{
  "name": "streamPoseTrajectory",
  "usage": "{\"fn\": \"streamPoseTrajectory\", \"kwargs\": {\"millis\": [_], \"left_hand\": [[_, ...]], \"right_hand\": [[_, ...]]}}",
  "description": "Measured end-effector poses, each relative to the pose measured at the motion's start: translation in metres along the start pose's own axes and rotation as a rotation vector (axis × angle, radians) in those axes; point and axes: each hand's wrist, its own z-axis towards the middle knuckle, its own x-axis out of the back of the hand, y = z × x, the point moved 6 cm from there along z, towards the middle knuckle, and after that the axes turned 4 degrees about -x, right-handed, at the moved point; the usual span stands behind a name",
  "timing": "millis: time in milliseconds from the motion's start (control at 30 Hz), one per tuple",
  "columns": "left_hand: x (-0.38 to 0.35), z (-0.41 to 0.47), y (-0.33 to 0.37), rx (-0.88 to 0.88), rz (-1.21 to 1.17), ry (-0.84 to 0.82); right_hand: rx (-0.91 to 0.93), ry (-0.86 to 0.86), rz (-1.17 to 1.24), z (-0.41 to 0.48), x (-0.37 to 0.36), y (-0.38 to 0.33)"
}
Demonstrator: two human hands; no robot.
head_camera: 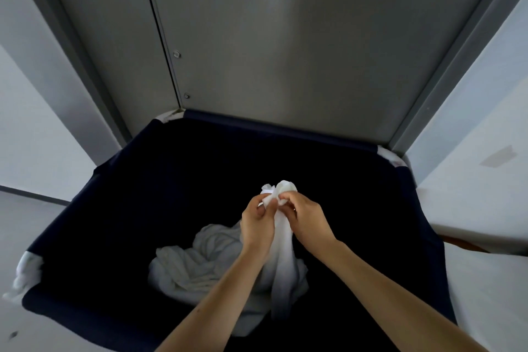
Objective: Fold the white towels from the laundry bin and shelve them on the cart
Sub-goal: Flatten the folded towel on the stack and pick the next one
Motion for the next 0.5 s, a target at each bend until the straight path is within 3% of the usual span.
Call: {"fn": "streamPoseTrajectory", "kwargs": {"millis": [133, 233, 500], "left_hand": [[0.000, 0.000, -0.004, 0.025, -0.055, -0.017], [0.001, 0.000, -0.006, 0.035, -0.059, -0.025], [0.004, -0.004, -0.006, 0.051, -0.067, -0.008]], "right_hand": [[0.229, 0.075, -0.303, 0.001, 0.003, -0.007], [0.351, 0.040, -0.427, 0.001, -0.003, -0.007], [0.282, -0.094, -0.382, 0.003, -0.009, -0.006]]}}
